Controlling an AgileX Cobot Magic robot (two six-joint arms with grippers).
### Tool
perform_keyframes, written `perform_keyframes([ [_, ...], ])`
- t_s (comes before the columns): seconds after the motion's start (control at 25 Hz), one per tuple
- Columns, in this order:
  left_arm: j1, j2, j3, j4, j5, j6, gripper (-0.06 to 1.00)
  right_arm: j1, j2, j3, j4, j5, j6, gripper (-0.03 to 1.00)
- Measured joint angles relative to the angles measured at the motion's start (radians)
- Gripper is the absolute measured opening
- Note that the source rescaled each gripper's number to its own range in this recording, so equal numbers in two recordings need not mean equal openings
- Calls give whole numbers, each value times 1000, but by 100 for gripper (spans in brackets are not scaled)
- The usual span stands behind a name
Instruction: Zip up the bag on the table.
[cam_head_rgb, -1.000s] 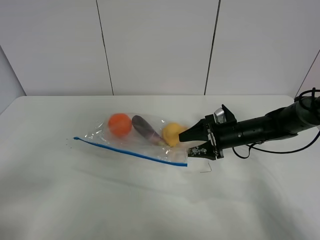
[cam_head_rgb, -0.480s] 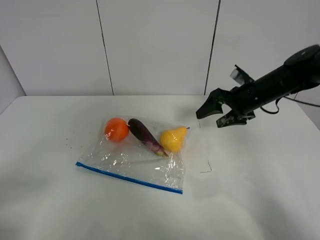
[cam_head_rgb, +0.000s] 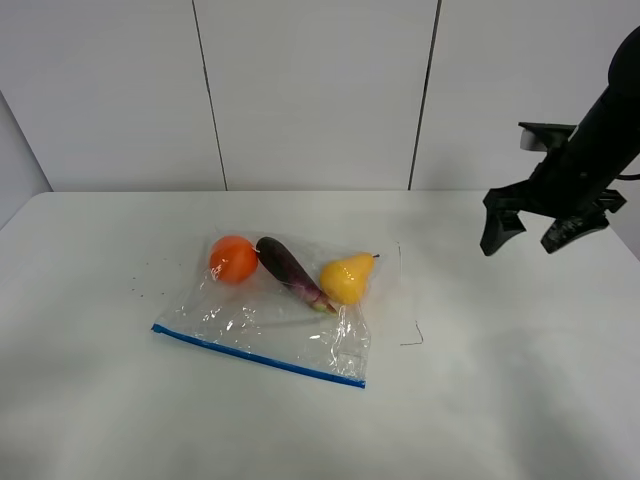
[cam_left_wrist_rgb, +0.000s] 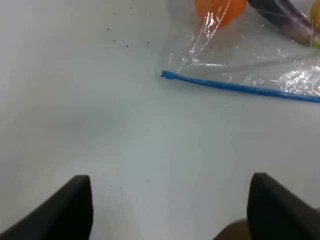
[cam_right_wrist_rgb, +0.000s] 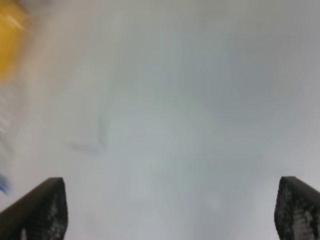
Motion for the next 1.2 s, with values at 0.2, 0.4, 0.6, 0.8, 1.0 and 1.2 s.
perform_keyframes([
  [0.2, 0, 0, 0, 3, 0, 0, 92, 0, -18, 21, -90, 90, 64, 100],
  [0.4, 0, 0, 0, 9, 0, 0, 92, 0, -141, 160, -103, 92, 91, 100],
  [0.6, 0, 0, 0, 10, 0, 0, 92, 0, -362, 417, -103, 94, 113, 100],
  [0.8, 0, 0, 0, 11, 0, 0, 92, 0, -650, 697, -103, 13, 125, 100],
  [1.0, 0, 0, 0, 11, 0, -1, 92, 0, -967, 841, -102, -74, 150, 100],
  [1.2, 0, 0, 0, 11, 0, -2, 92, 0, -1266, 845, -102, -89, 157, 100],
])
